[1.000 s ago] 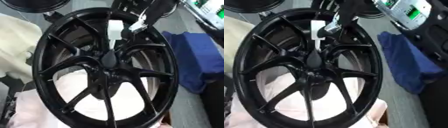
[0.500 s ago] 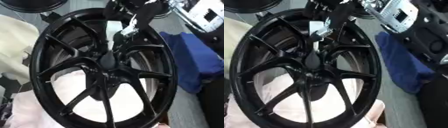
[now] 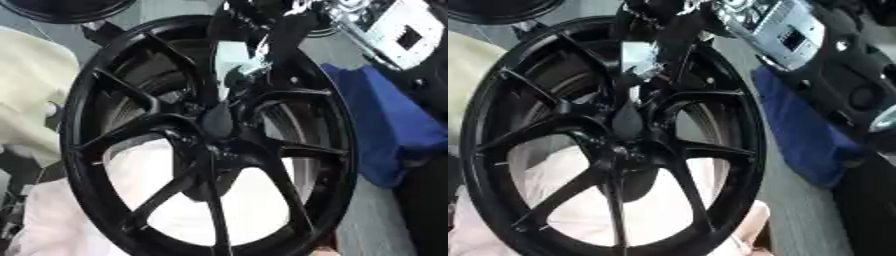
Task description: Pull the pin out of the wheel hub.
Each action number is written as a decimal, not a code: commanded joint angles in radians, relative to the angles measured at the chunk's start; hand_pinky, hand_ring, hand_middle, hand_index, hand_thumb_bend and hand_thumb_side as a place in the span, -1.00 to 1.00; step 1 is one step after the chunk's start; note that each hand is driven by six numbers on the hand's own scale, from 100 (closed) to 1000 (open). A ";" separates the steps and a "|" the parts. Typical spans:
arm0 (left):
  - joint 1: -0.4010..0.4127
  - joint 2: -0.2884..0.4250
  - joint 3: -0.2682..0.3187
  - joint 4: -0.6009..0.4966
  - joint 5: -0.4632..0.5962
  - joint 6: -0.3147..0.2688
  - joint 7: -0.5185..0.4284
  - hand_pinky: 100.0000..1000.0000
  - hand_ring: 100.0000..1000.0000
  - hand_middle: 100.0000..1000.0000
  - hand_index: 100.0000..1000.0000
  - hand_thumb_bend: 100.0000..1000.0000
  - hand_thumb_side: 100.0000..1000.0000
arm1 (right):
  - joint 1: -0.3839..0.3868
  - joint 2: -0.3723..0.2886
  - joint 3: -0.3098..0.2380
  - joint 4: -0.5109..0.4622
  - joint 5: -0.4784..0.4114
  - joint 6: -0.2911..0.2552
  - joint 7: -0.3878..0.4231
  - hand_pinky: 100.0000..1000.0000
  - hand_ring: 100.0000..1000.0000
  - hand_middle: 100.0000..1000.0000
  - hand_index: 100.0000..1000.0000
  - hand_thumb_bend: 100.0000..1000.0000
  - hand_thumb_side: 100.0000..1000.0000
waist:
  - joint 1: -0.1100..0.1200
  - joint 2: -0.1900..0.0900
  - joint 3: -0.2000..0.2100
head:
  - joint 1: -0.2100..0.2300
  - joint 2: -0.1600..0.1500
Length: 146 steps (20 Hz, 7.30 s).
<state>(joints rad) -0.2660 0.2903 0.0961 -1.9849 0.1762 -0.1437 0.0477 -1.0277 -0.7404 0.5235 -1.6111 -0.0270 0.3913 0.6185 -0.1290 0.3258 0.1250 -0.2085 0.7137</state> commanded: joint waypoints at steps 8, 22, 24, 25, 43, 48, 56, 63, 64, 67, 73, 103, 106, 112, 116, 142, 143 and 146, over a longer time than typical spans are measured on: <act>-0.012 0.000 0.003 -0.015 -0.012 0.003 0.000 0.69 0.14 0.07 0.39 -0.69 0.26 | 0.055 -0.065 -0.030 -0.038 0.011 -0.019 -0.011 0.55 0.62 0.50 0.52 0.15 -0.73 | 0.003 -0.008 0.005 | -0.003 -0.015; -0.013 -0.005 0.003 -0.015 -0.014 0.006 -0.001 0.69 0.14 0.07 0.39 -0.70 0.27 | 0.090 -0.092 -0.040 -0.086 -0.016 0.018 -0.029 0.49 0.54 0.34 0.42 0.04 -0.72 | 0.002 -0.005 0.007 | -0.002 -0.014; -0.012 -0.005 0.003 -0.015 -0.014 0.006 -0.001 0.69 0.14 0.07 0.39 -0.69 0.27 | 0.088 -0.091 -0.040 -0.089 -0.027 0.024 -0.034 0.49 0.54 0.36 0.45 0.07 -0.71 | 0.002 -0.005 0.007 | -0.001 -0.013; -0.012 -0.005 0.003 -0.015 -0.014 0.006 0.000 0.69 0.14 0.07 0.39 -0.69 0.27 | 0.086 -0.091 -0.041 -0.091 -0.034 0.027 -0.038 0.49 0.54 0.36 0.45 0.07 -0.70 | 0.002 -0.006 0.007 | -0.001 -0.012; -0.019 -0.011 0.004 -0.015 -0.021 0.011 -0.001 0.70 0.14 0.07 0.40 -0.71 0.28 | 0.088 -0.082 -0.039 -0.094 -0.065 0.060 -0.116 0.39 0.40 0.10 0.21 -0.27 -0.68 | -0.013 0.005 0.026 | -0.001 -0.019; -0.020 -0.012 0.005 -0.015 -0.025 0.014 -0.002 0.70 0.14 0.07 0.40 -0.71 0.29 | 0.090 -0.081 -0.037 -0.095 -0.073 0.062 -0.133 0.37 0.36 0.05 0.16 -0.36 -0.77 | -0.018 0.008 0.030 | 0.001 -0.018; -0.022 -0.014 0.005 -0.015 -0.028 0.019 -0.004 0.70 0.14 0.07 0.40 -0.71 0.30 | 0.094 -0.082 -0.040 -0.088 -0.069 0.050 -0.117 0.35 0.32 0.02 0.13 -0.52 -0.98 | -0.024 0.013 0.029 | 0.004 -0.017; -0.022 -0.013 0.006 -0.015 -0.028 0.023 -0.004 0.71 0.14 0.07 0.40 -0.72 0.30 | 0.091 -0.083 -0.046 -0.093 -0.085 0.047 -0.123 0.30 0.21 -0.20 -0.07 -0.78 -0.96 | -0.026 0.012 0.027 | 0.003 -0.017; -0.022 -0.013 0.006 -0.015 -0.027 0.024 -0.003 0.71 0.14 0.07 0.40 -0.72 0.30 | 0.090 -0.084 -0.048 -0.095 -0.090 0.047 -0.126 0.29 0.20 -0.24 -0.10 -0.79 -0.95 | -0.025 0.012 0.027 | 0.003 -0.016; -0.021 -0.012 0.007 -0.015 -0.026 0.024 -0.002 0.71 0.14 0.07 0.40 -0.72 0.30 | 0.088 -0.088 -0.053 -0.104 -0.104 0.050 -0.139 0.27 0.16 -0.34 -0.19 -0.81 -0.96 | -0.024 0.008 0.025 | 0.002 -0.014; -0.015 -0.010 0.009 -0.015 -0.023 0.022 0.000 0.71 0.14 0.06 0.40 -0.71 0.29 | 0.083 -0.105 -0.063 -0.131 -0.134 0.074 -0.174 0.23 0.08 -0.47 -0.34 -0.76 -1.00 | -0.017 -0.002 0.021 | 0.000 -0.008; 0.024 -0.010 0.045 -0.015 -0.028 -0.016 0.035 0.72 0.14 0.05 0.40 -0.72 0.26 | 0.666 -0.478 -0.656 -0.388 -0.536 -0.041 -0.656 0.24 0.04 -0.45 -0.37 -1.00 -0.99 | 0.080 -0.020 -0.105 | 0.066 -0.013; 0.026 -0.013 0.049 -0.015 -0.034 -0.022 0.042 0.72 0.13 0.05 0.40 -0.72 0.26 | 0.812 -0.426 -0.744 -0.389 -0.508 -0.095 -0.738 0.24 0.06 -0.42 -0.33 -0.68 -0.94 | 0.093 -0.014 -0.123 | 0.079 -0.018; 0.028 -0.020 0.050 -0.015 -0.043 -0.027 0.048 0.72 0.13 0.05 0.40 -0.73 0.27 | 1.010 -0.297 -0.819 -0.389 -0.369 -0.130 -0.816 0.27 0.12 -0.30 -0.23 -0.67 -0.93 | 0.114 -0.007 -0.146 | 0.101 -0.020; 0.027 -0.022 0.050 -0.015 -0.042 -0.031 0.049 0.72 0.13 0.05 0.40 -0.73 0.26 | 1.073 -0.214 -0.825 -0.389 -0.281 -0.124 -0.829 0.34 0.26 -0.13 -0.05 -0.53 -0.96 | 0.127 -0.008 -0.150 | 0.114 -0.021; 0.023 -0.025 0.051 -0.015 -0.029 -0.033 0.047 0.73 0.14 0.05 0.40 -0.72 0.26 | 1.085 -0.095 -0.805 -0.389 -0.370 -0.330 -1.048 0.48 0.41 0.24 0.22 -0.61 -0.12 | 0.129 -0.016 -0.146 | 0.119 -0.094; 0.023 -0.026 0.050 -0.015 -0.029 -0.032 0.047 0.73 0.13 0.05 0.40 -0.72 0.26 | 1.082 -0.094 -0.798 -0.389 -0.373 -0.347 -1.048 0.48 0.39 0.23 0.20 -0.66 -0.10 | 0.128 -0.015 -0.145 | 0.118 -0.095; 0.021 -0.026 0.050 -0.015 -0.032 -0.031 0.046 0.73 0.13 0.05 0.40 -0.72 0.26 | 1.070 -0.086 -0.780 -0.389 -0.379 -0.385 -1.045 0.46 0.36 0.20 0.17 -0.74 -0.03 | 0.126 -0.011 -0.142 | 0.117 -0.098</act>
<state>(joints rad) -0.2369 0.2552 0.1400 -1.9849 0.1440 -0.1744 0.0962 0.0485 -0.8084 -0.2529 -1.9872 -0.3948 0.0254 -0.4257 -0.0003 0.3280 -0.0174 -0.0899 0.6297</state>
